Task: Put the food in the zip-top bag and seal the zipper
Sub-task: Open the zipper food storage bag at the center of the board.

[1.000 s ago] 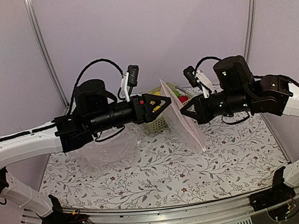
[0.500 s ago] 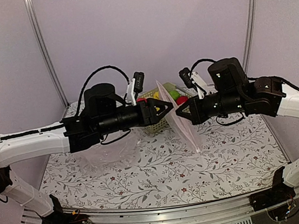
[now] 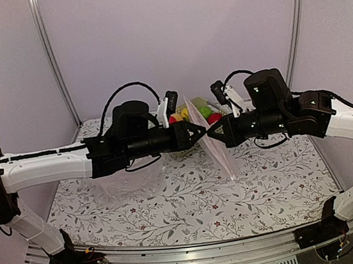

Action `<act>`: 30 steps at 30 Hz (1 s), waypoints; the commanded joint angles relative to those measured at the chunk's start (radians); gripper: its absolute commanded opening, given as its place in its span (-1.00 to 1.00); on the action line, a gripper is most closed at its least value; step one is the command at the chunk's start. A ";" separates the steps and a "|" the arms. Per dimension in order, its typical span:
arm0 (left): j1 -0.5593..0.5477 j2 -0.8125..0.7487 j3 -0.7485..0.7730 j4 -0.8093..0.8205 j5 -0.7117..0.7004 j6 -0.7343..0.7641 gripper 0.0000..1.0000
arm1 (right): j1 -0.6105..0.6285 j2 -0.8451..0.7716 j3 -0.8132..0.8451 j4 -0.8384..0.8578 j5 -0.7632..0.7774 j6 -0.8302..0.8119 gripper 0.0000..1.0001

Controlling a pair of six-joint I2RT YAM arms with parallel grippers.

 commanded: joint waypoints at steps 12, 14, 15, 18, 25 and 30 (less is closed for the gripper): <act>0.050 -0.005 0.005 -0.130 -0.036 -0.011 -1.00 | -0.004 -0.023 -0.019 -0.048 0.199 0.006 -1.00; 0.051 -0.005 0.011 -0.224 -0.070 0.016 -1.00 | -0.004 -0.038 -0.020 -0.069 0.257 0.008 -1.00; 0.051 -0.003 0.015 -0.258 -0.081 0.026 -1.00 | -0.003 -0.051 -0.020 -0.078 0.276 0.007 -1.00; 0.051 0.005 0.026 -0.347 -0.154 0.054 -1.00 | -0.003 -0.088 -0.020 -0.093 0.303 0.002 -1.00; 0.050 0.039 0.042 -0.347 -0.145 0.061 -1.00 | -0.003 -0.140 -0.003 -0.126 0.276 -0.004 -1.00; 0.041 0.103 0.092 -0.280 -0.057 0.067 -1.00 | -0.003 -0.149 0.000 -0.136 0.227 0.004 -1.00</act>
